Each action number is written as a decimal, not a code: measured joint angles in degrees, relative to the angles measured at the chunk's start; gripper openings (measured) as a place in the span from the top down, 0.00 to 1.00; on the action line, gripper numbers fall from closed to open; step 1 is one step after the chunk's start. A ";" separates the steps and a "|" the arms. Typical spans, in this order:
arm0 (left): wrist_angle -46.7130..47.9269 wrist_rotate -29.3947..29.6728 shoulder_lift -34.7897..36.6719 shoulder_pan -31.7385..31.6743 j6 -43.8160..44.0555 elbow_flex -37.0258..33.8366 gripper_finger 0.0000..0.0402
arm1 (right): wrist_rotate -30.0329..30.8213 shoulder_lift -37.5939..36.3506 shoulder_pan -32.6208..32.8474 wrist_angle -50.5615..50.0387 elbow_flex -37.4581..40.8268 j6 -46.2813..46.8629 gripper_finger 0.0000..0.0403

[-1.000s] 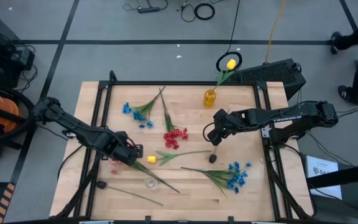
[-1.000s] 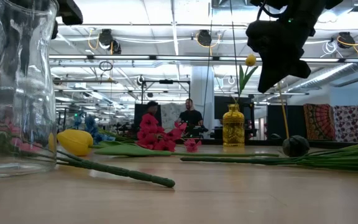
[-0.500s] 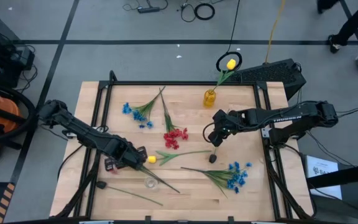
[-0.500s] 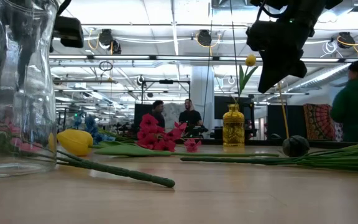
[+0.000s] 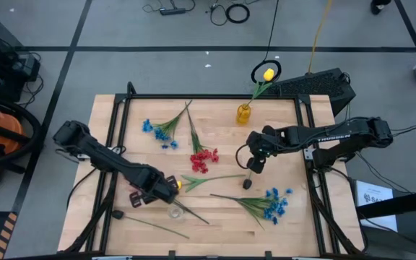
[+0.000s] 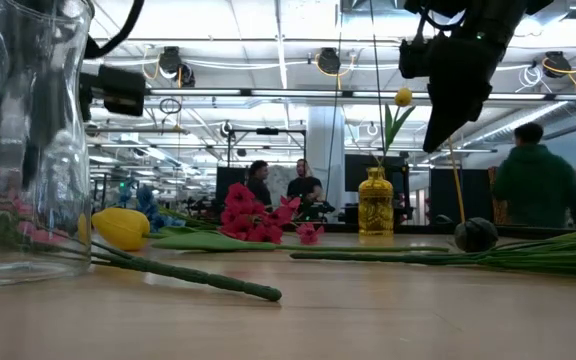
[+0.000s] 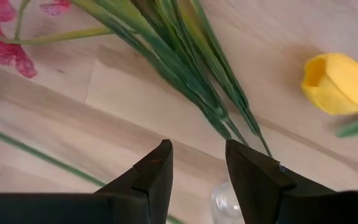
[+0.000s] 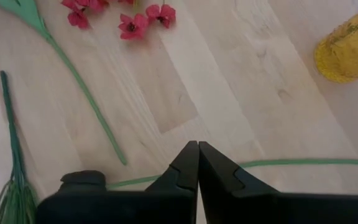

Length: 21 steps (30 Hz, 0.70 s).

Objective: Sort flowers into vase by color
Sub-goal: Put the pink flowers into the yellow vase

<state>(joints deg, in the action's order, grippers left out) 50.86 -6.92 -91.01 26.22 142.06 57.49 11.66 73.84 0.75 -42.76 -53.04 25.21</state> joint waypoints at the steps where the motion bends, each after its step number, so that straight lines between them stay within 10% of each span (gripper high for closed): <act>1: -0.05 0.01 -0.59 0.00 0.02 0.00 0.62 | -0.02 0.00 0.00 0.00 0.00 -0.34 1.00; 21: -4.32 4.70 -7.89 -3.07 -4.46 -3.24 0.62 | -0.02 0.00 0.09 0.14 0.00 9.49 1.00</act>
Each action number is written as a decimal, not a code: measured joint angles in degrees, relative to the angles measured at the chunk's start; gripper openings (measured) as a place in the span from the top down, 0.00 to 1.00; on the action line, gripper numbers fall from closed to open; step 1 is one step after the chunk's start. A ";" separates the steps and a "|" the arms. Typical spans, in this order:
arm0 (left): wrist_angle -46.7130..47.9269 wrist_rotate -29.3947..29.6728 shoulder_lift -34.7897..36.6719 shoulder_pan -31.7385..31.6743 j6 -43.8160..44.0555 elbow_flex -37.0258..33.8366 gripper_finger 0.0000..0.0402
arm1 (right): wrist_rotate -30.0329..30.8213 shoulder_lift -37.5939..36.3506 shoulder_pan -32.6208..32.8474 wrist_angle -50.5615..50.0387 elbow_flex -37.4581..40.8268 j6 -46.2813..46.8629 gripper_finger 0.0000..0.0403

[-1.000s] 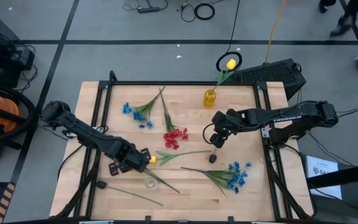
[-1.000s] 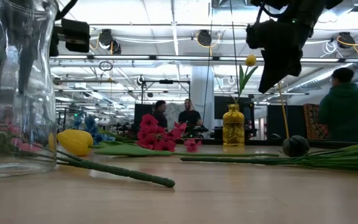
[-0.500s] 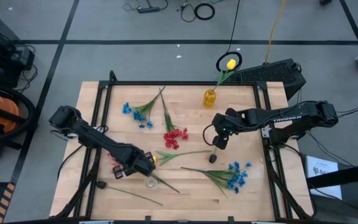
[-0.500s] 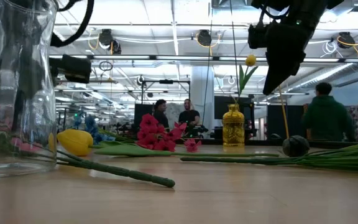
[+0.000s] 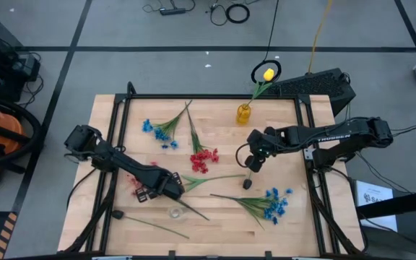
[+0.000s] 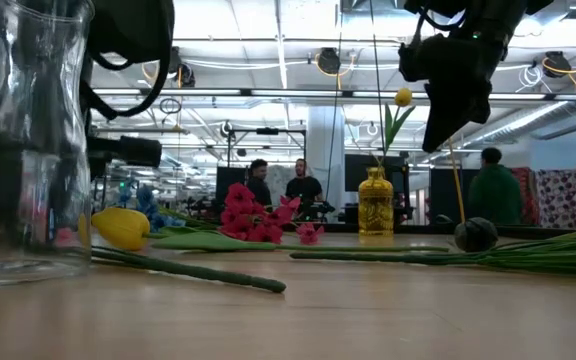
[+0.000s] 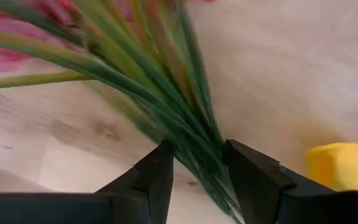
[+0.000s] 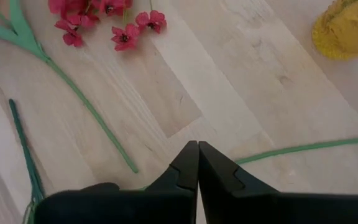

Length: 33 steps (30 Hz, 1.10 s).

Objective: Sort flowers into vase by color
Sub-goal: Put the pink flowers into the yellow vase

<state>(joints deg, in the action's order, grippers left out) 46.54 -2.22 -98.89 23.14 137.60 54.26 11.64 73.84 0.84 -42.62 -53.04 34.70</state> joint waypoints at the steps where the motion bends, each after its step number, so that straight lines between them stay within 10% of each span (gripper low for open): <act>1: -1.24 -0.29 0.07 0.11 -0.81 -0.96 0.62 | 0.00 0.00 0.00 0.03 0.00 0.63 1.00; 8: -2.77 -0.55 0.72 0.41 -2.99 -3.66 0.64 | 0.01 0.00 0.00 1.91 0.00 3.03 1.00; 17: -1.84 1.22 0.70 -1.40 -8.33 -3.80 0.96 | -1.46 0.00 0.02 5.33 0.00 3.74 1.00; 33: 10.79 12.29 4.59 -4.66 -10.64 -4.83 0.97 | -2.99 0.02 0.09 5.63 0.00 6.88 1.00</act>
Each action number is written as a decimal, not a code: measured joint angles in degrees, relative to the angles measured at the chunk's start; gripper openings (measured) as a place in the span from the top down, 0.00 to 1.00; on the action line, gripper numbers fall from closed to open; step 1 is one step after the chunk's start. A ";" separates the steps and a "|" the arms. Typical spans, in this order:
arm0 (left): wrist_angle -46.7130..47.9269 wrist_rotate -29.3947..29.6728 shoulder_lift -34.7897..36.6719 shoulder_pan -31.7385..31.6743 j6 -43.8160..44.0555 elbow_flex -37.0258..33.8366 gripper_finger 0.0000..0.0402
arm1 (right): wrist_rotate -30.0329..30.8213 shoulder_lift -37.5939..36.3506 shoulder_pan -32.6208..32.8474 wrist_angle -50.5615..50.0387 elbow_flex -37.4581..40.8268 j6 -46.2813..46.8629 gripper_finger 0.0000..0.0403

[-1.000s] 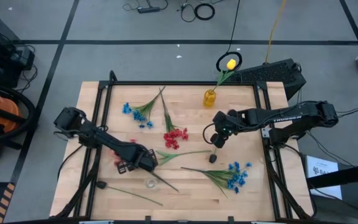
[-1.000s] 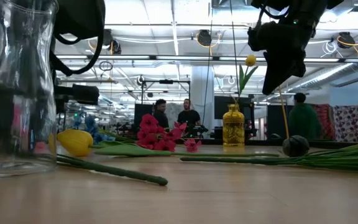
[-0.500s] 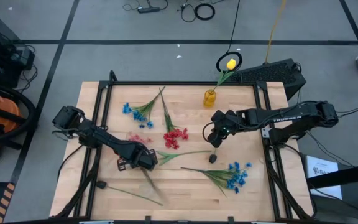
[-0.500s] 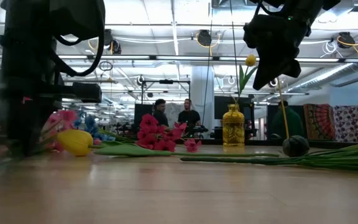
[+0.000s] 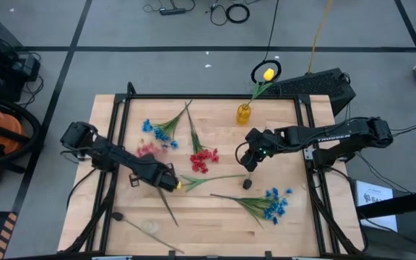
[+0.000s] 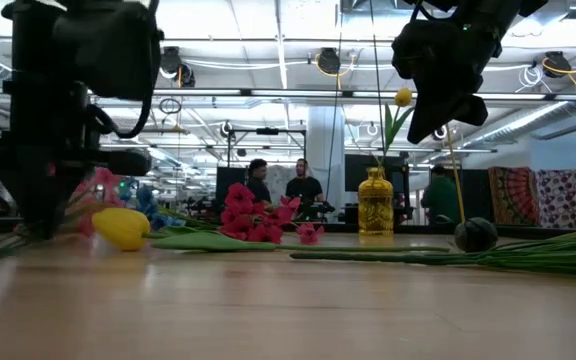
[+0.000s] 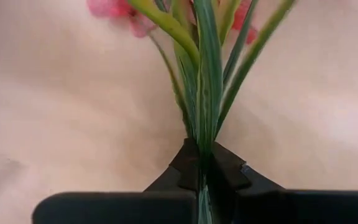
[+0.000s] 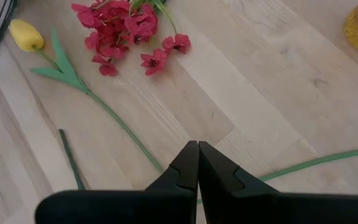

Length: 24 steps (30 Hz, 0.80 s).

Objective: Sort flowers into vase by color
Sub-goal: Put the pink flowers into the yellow vase

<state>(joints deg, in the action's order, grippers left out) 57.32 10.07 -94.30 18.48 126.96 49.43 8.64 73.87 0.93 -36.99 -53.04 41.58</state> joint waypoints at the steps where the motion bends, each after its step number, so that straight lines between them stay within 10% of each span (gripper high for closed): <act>1: 0.08 0.86 0.78 -0.31 0.00 0.09 0.97 | 0.00 0.00 -0.02 -0.02 0.00 0.00 1.00; 24: -1.12 24.17 25.24 -6.91 -16.15 0.46 0.95 | 0.04 0.00 -0.01 -0.86 0.00 -1.58 1.00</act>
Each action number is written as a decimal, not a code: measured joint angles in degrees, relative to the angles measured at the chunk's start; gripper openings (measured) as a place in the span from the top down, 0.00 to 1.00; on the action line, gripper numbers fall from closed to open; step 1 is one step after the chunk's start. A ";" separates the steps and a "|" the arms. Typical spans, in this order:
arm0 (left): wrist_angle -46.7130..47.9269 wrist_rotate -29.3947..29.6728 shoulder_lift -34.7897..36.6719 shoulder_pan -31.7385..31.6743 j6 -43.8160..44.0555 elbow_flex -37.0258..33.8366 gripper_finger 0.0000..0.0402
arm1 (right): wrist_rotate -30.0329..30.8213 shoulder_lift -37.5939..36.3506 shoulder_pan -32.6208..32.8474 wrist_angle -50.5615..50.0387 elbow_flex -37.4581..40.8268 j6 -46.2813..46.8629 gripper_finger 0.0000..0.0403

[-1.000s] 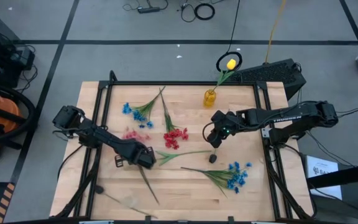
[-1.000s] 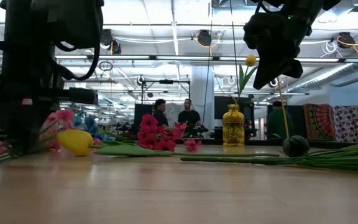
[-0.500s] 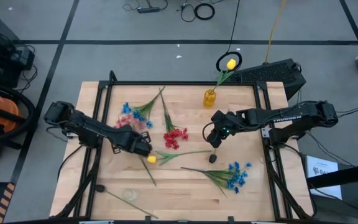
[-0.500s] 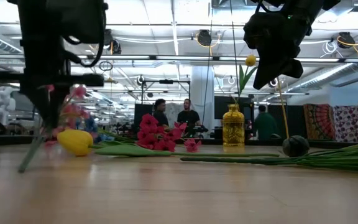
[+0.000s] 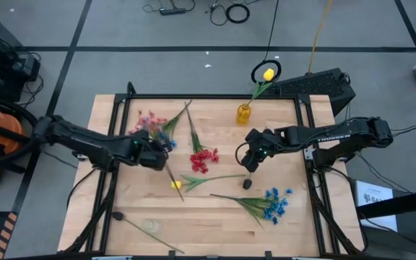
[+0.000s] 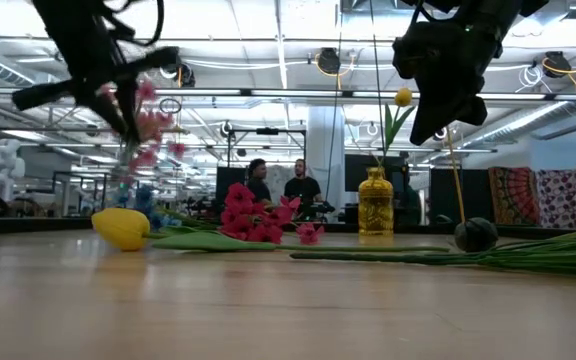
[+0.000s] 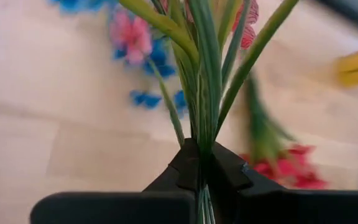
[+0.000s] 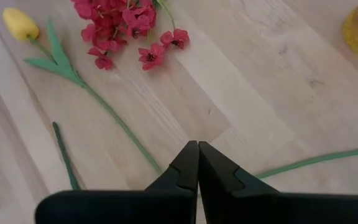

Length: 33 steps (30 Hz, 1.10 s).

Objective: Sort flowers into vase by color
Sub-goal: Put the pink flowers into the yellow vase

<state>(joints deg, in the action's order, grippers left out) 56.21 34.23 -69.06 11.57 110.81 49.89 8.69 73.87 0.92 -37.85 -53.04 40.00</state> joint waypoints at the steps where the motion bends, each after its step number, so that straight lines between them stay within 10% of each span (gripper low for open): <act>1: -0.99 1.51 1.45 0.02 -2.06 0.02 0.95 | -0.06 0.00 0.16 0.17 0.00 0.59 1.00; 9: -20.30 12.80 9.65 0.00 -37.17 0.07 0.95 | 0.18 0.00 4.74 9.11 0.00 1.56 1.00; 18: -57.50 6.11 9.66 0.07 -91.30 0.13 0.95 | 4.47 3.63 10.20 28.66 -0.01 -0.48 1.00; 33: -76.42 -7.72 8.59 -0.04 -99.13 0.15 0.95 | 4.39 1.87 9.17 55.37 -0.02 -20.39 1.00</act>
<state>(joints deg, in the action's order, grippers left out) -20.21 26.51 -60.47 11.54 11.68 50.04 13.07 75.73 10.09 17.52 -53.06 19.61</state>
